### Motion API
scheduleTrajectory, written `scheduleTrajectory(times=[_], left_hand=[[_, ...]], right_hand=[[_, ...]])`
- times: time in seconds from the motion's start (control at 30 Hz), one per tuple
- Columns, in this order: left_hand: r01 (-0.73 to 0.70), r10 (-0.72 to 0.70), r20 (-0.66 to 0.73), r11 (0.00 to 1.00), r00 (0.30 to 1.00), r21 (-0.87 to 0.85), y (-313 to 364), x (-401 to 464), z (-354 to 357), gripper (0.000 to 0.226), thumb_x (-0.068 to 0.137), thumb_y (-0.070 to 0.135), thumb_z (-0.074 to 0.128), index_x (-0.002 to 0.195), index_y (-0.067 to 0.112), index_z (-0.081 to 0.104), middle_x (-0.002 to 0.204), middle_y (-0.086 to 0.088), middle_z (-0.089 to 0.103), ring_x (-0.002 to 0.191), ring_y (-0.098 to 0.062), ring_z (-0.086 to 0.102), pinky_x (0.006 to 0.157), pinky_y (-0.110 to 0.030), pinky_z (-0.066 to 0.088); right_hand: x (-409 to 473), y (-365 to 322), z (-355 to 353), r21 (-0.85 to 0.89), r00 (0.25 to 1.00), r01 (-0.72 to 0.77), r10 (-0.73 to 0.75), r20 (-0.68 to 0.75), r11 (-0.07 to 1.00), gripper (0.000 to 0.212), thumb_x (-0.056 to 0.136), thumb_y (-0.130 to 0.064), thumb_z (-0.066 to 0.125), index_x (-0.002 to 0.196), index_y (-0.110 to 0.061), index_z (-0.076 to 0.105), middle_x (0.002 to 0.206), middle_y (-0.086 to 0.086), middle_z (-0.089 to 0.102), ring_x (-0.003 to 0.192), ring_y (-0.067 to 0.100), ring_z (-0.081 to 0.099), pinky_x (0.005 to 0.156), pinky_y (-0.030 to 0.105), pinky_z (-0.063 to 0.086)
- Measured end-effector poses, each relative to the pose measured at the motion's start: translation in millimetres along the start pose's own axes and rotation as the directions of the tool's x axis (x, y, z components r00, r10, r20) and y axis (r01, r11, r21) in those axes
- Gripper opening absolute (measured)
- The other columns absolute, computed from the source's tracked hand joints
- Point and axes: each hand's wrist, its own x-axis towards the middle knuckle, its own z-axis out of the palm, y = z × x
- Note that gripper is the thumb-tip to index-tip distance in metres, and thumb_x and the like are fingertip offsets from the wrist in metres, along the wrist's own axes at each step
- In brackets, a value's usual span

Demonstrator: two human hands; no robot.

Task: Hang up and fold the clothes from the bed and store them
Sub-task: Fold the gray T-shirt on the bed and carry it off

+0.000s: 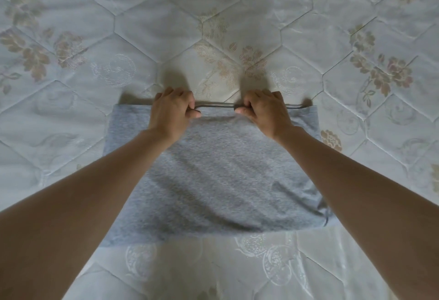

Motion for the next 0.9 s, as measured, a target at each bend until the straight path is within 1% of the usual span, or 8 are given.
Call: scheduleTrajectory(times=[0.13, 0.33, 0.53, 0.67, 0.73, 0.8, 0.87, 0.9], left_hand=[[0.010, -0.013, -0.066, 0.999, 0.998, -0.051, -6.1, -2.2, 4.2, 0.023, 0.083, 0.025, 0.074, 0.084, 0.004, 0.063, 0.083, -0.012, 0.065, 0.087, -0.034, 0.054, 0.078, -0.035, 0.031], [0.044, -0.039, -0.112, 0.998, 0.993, 0.041, -7.9, -2.9, 5.2, 0.033, 0.085, 0.035, 0.070, 0.079, 0.003, 0.063, 0.077, -0.015, 0.068, 0.085, -0.036, 0.057, 0.081, -0.041, 0.035], [-0.047, 0.053, -0.036, 0.990, 0.998, 0.131, -38.1, -5.2, -19.4, 0.051, 0.085, 0.054, 0.060, 0.069, 0.006, 0.066, 0.055, -0.017, 0.058, 0.069, -0.036, 0.058, 0.083, -0.043, 0.038], [-0.027, 0.024, 0.018, 0.981, 1.000, 0.190, -70.8, -23.8, -44.5, 0.066, 0.083, 0.069, 0.039, 0.072, 0.012, 0.071, 0.050, -0.014, 0.053, 0.067, -0.035, 0.061, 0.085, -0.041, 0.037], [0.005, -0.014, 0.049, 0.982, 0.999, 0.188, -84.0, -33.4, -57.5, 0.068, 0.080, 0.074, 0.036, 0.081, 0.019, 0.075, 0.047, -0.005, 0.048, 0.066, -0.032, 0.060, 0.086, -0.041, 0.036], [0.068, -0.081, 0.066, 0.982, 0.995, 0.175, -94.7, -40.8, -67.5, 0.069, 0.076, 0.080, 0.036, 0.077, 0.021, 0.072, 0.047, 0.001, 0.044, 0.064, -0.030, 0.059, 0.082, -0.041, 0.038], [0.196, -0.203, 0.076, 0.977, 0.976, 0.083, -101.0, -47.3, -75.8, 0.061, 0.071, 0.081, 0.046, 0.067, 0.022, 0.061, 0.053, -0.001, 0.050, 0.067, -0.030, 0.059, 0.073, -0.039, 0.040], [0.287, -0.288, 0.091, 0.958, 0.953, 0.018, -103.1, -48.9, -79.1, 0.055, 0.071, 0.077, 0.057, 0.070, 0.021, 0.060, 0.061, -0.005, 0.058, 0.072, -0.031, 0.060, 0.071, -0.038, 0.042]], right_hand=[[8.1, -3.6, -4.0, -0.028, 1.000, 0.016, -0.016, 0.019, 0.999, 0.033, 0.100, -0.040, 0.048, 0.101, -0.007, 0.056, 0.094, 0.011, 0.066, 0.094, 0.031, 0.056, 0.087, 0.038, 0.032], [10.1, -9.0, 6.5, -0.097, 0.998, -0.069, 0.067, -0.018, 0.993, 0.040, 0.101, -0.043, 0.045, 0.105, -0.005, 0.056, 0.090, 0.014, 0.066, 0.092, 0.032, 0.058, 0.086, 0.040, 0.036], [-3.8, -3.8, 12.1, -0.139, 0.984, -0.117, 0.096, -0.152, 0.983, 0.056, 0.098, -0.052, 0.034, 0.101, -0.003, 0.060, 0.097, 0.016, 0.063, 0.090, 0.036, 0.058, 0.079, 0.044, 0.044], [-20.3, -9.2, 10.1, -0.144, 0.977, -0.097, 0.067, -0.201, 0.985, 0.046, 0.098, -0.041, 0.043, 0.113, -0.001, 0.059, 0.115, 0.019, 0.059, 0.105, 0.036, 0.057, 0.090, 0.047, 0.046], [-30.3, -20.5, 12.5, -0.129, 0.981, -0.062, 0.036, -0.193, 0.990, 0.044, 0.099, -0.037, 0.046, 0.118, 0.001, 0.058, 0.120, 0.020, 0.057, 0.113, 0.036, 0.055, 0.097, 0.048, 0.045], [-36.9, -39.8, 17.8, -0.114, 0.988, 0.015, -0.033, -0.154, 0.993, 0.044, 0.099, -0.035, 0.047, 0.123, 0.000, 0.058, 0.124, 0.020, 0.056, 0.118, 0.035, 0.053, 0.102, 0.050, 0.042], [-37.7, -64.8, 24.8, -0.096, 0.992, 0.100, -0.107, -0.068, 0.990, 0.047, 0.099, -0.034, 0.041, 0.131, -0.002, 0.057, 0.132, 0.019, 0.055, 0.125, 0.036, 0.051, 0.108, 0.052, 0.038], [-34.7, -78.6, 28.6, -0.087, 0.989, 0.141, -0.144, -0.031, 0.986, 0.049, 0.100, -0.034, 0.038, 0.133, -0.003, 0.057, 0.135, 0.019, 0.055, 0.127, 0.036, 0.050, 0.109, 0.054, 0.037]])
